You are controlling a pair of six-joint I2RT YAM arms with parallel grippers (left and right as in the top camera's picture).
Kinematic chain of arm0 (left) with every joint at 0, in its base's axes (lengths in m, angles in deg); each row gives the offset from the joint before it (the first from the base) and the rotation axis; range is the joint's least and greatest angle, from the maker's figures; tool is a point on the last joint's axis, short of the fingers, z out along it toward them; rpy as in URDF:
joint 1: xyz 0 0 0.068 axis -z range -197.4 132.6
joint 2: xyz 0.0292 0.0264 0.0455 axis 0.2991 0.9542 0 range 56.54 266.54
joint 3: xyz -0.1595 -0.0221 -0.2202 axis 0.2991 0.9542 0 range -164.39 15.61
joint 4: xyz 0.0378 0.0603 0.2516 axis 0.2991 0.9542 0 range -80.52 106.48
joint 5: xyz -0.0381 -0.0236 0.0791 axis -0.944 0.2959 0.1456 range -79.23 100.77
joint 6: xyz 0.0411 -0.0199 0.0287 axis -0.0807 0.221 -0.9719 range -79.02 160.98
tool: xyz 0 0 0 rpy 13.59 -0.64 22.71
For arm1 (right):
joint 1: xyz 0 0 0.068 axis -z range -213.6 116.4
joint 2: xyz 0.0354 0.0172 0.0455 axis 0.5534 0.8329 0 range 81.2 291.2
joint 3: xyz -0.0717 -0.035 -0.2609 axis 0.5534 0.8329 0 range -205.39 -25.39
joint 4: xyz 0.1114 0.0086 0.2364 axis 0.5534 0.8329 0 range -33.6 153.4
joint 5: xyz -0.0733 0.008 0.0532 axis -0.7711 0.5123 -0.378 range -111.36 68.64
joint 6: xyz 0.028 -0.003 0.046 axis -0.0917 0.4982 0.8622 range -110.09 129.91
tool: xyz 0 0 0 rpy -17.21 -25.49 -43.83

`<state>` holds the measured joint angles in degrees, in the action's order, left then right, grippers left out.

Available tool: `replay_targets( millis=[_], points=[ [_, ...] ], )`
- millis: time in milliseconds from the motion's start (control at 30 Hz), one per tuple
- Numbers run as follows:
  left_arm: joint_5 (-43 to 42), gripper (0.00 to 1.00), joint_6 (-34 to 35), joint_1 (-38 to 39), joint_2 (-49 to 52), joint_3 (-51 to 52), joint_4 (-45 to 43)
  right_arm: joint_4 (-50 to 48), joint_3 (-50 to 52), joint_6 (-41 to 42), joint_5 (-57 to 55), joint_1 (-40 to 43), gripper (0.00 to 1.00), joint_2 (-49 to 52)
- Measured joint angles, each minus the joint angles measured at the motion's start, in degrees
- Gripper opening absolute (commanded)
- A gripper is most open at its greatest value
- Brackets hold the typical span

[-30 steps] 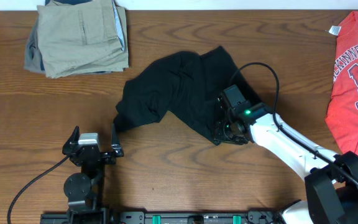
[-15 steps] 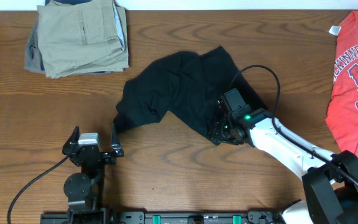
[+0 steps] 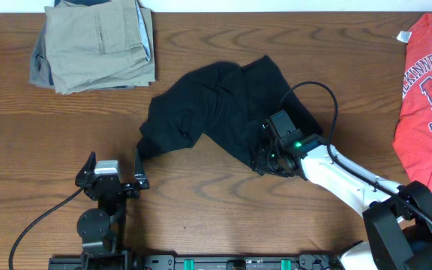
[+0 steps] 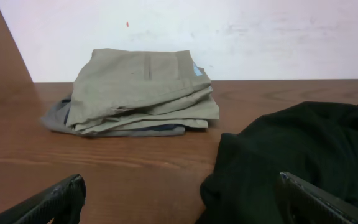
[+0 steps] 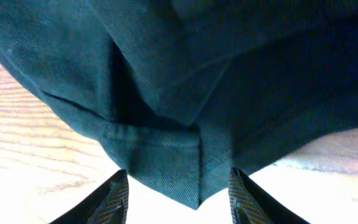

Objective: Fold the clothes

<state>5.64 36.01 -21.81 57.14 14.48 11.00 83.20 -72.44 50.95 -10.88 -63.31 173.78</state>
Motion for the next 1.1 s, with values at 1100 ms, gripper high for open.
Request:
replay_targets(
  millis=[1100],
  points=[
    [0.0,0.98,-0.02,0.0,-0.02,0.0,0.0,-5.51,3.61,2.34,-0.02,0.0,0.23,0.0]
  ],
)
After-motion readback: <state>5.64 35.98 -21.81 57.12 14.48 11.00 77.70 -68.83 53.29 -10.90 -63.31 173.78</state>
